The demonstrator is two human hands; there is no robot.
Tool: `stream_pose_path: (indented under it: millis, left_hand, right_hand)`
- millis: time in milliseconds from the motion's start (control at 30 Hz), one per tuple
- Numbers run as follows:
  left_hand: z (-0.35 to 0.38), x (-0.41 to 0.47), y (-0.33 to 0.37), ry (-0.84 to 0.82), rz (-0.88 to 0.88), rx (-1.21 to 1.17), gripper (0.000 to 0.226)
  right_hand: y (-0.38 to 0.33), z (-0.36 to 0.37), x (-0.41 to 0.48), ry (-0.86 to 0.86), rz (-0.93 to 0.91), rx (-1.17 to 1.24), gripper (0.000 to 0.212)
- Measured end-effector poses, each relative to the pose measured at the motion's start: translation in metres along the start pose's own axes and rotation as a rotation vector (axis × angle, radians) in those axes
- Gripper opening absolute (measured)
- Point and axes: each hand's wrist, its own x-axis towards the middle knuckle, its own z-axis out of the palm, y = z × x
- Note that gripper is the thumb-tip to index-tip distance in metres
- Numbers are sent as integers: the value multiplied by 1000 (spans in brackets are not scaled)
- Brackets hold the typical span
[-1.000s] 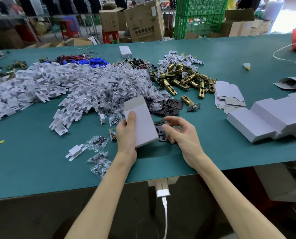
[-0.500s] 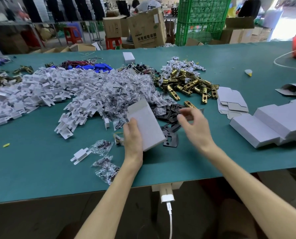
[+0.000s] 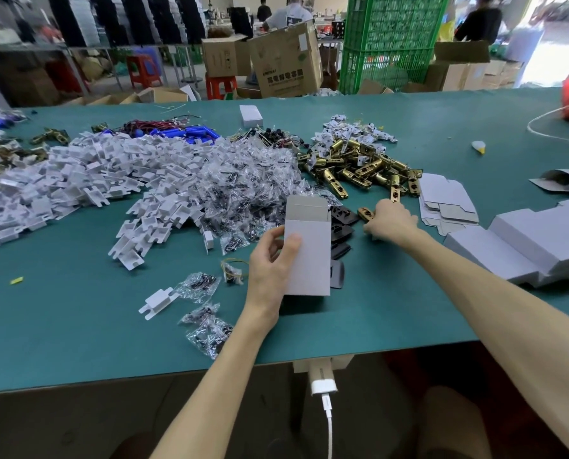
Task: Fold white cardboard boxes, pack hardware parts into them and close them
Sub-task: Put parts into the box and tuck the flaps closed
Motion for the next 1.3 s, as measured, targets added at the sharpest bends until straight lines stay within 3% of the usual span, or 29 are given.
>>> stream_pose_path:
  millis: [233, 333, 433, 500, 633, 800, 1000, 1300]
  left_hand:
    - [1, 0, 3, -66, 39, -75, 28]
    - [1, 0, 2, -61, 44, -69, 27]
    - [1, 0, 1, -57, 47, -58, 28]
    - [1, 0, 1, -62, 44, -61, 32]
    - [2, -2, 3, -87, 53, -66, 39]
    - [2, -3, 3, -103, 58, -69, 37]
    - [1, -3, 3, -93, 69, -71, 34]
    - [1, -4, 3, -127, 71, -67, 38]
  right_hand:
    - [18, -34, -9, -49, 14, 649, 21]
    - [4, -60, -29, -47, -101, 992, 35]
    - [-14, -84, -55, -30, -291, 1148, 43]
    - [-29, -93, -72, -52, -429, 1125, 38]
    - [-60, -90, -97, 32, -616, 858, 25]
    - [-81, -75, -111, 155, -669, 508, 35]
    - [-82, -81, -111, 232, -763, 394, 28]
    - [-80, -71, -108, 84, -758, 250, 28]
